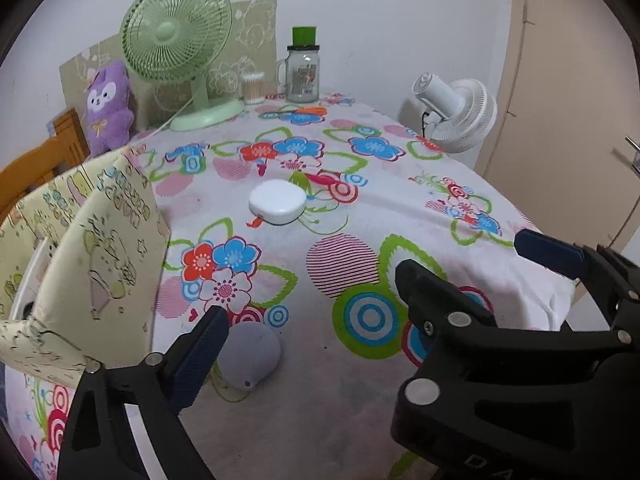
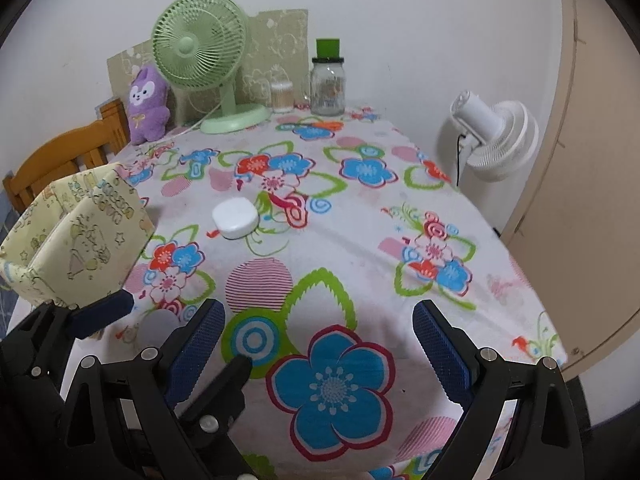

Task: Organize rigid objects
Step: 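Move the left tool to the lavender egg while the right tool approaches the white ball, then close the left tool on the lavender egg while the right tool closes on the white ball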

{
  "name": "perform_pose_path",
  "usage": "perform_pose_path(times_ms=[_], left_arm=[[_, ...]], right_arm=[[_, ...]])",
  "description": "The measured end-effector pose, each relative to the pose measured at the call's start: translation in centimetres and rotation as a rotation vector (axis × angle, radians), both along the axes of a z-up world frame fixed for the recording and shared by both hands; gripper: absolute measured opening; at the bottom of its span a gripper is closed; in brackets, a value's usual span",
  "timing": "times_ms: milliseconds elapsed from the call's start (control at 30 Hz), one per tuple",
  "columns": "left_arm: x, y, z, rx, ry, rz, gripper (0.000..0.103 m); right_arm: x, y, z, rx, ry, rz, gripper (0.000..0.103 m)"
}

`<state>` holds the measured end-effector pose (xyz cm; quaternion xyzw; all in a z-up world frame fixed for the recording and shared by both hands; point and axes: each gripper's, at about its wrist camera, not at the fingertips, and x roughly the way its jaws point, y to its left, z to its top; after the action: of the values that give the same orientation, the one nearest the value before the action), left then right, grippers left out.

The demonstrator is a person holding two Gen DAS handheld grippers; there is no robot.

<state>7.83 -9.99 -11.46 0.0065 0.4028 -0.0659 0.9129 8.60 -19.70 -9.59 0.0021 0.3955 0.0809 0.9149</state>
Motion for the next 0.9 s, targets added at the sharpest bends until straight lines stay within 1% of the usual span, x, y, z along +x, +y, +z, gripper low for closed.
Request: perform_pose_path(times_ms=[67,200,300,467,533,567,633,900], left_arm=[[0.3,0.2,-0.3,0.001,0.005,0.010,0.092],[0.3,1.0,-0.6,0.001,0.001,0.060,0.089],[0.4,1.5,-1.0,0.011,0.014,0.097,0.080],[0.6,2.6,-2.1,-0.015,0.066,0.144,0.068],[0.7,2.8,-2.4,-0.002,0.074,0.165,0.054],[0.8,3.1,-2.5,-0.009,0.087,0.172,0.050],[0.7,3.4,-2.5,-0.017,0.087,0.186,0.042],[0.8,3.4,-2.4,-0.012,0.093,0.176,0.041]], right_arm=[[0.5,-0.1,-0.5,0.013,0.016,-0.008,0.097],[1.2,-0.2,-1.2,0.026,0.034,-0.012,0.097],[1.6,0.0,-1.7,0.031,0.042,-0.004,0.097],[2.0,0.4,-2.5,0.043,0.063,0.009,0.097],[2.1,0.6,-2.8,0.042,0.071,0.014,0.097],[2.2,0.6,-2.9,0.042,0.073,0.014,0.097],[2.2,0.6,-3.0,0.051,0.080,0.014,0.097],[2.3,1.0,-2.9,0.042,0.074,0.023,0.097]])
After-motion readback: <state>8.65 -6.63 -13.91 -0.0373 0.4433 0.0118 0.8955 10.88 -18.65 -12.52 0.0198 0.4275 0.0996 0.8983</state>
